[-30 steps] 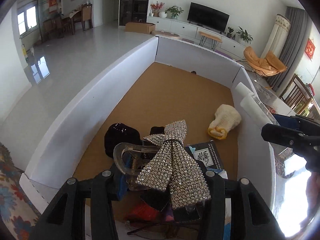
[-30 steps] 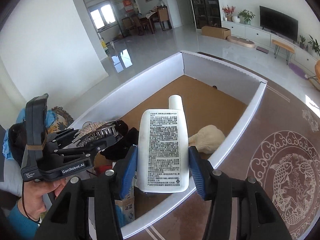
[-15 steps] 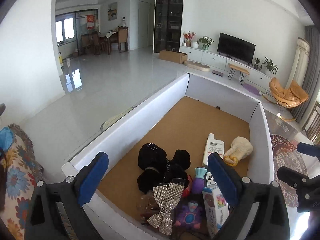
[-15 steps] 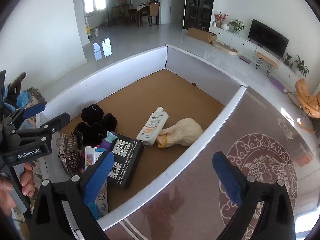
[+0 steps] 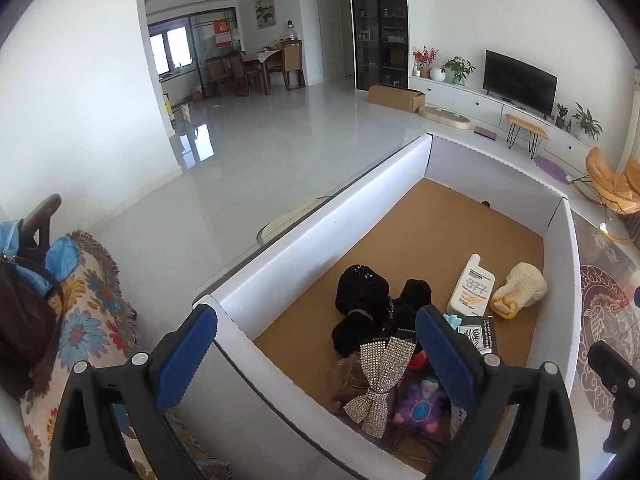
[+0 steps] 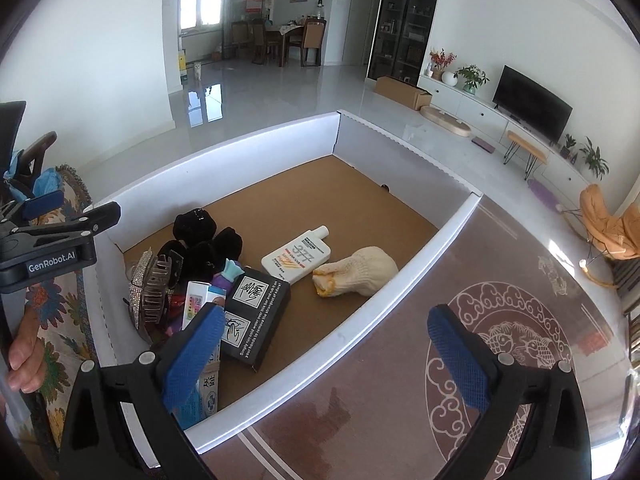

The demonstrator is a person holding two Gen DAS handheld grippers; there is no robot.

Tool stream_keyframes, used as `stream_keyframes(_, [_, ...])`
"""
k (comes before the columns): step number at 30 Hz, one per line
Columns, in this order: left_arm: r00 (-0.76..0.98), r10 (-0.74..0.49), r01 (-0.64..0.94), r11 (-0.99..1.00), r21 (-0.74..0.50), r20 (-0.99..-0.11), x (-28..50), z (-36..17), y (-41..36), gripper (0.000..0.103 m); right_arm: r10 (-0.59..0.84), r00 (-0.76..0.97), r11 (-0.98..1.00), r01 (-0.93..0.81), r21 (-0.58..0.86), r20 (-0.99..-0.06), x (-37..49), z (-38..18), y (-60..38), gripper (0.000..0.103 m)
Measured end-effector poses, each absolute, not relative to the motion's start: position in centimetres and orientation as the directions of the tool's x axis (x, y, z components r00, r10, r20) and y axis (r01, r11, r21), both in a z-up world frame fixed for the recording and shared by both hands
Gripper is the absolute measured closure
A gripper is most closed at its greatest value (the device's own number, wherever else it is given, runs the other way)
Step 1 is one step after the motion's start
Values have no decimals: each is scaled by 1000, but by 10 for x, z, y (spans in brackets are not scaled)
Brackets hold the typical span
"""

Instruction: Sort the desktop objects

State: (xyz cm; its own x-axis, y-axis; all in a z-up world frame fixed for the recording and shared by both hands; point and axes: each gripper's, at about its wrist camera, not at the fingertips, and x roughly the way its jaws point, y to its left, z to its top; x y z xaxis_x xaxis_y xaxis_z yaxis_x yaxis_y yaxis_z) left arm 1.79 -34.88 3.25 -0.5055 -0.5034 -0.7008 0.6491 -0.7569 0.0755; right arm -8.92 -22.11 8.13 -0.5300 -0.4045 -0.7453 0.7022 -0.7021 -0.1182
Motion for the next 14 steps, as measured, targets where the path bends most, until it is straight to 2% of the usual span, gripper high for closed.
stream_keyframes(10, [-551, -480, 620, -783, 50, -683, 20, 38, -332, 2, -419, -516, -701, 706, -94, -747, -90, 78, -220, 1])
stream_keyframes(14, [-576, -514, 634, -772, 49, -636, 27, 42, -321, 1, -415, -518, -707, 701, -93, -748, -92, 76, -217, 1])
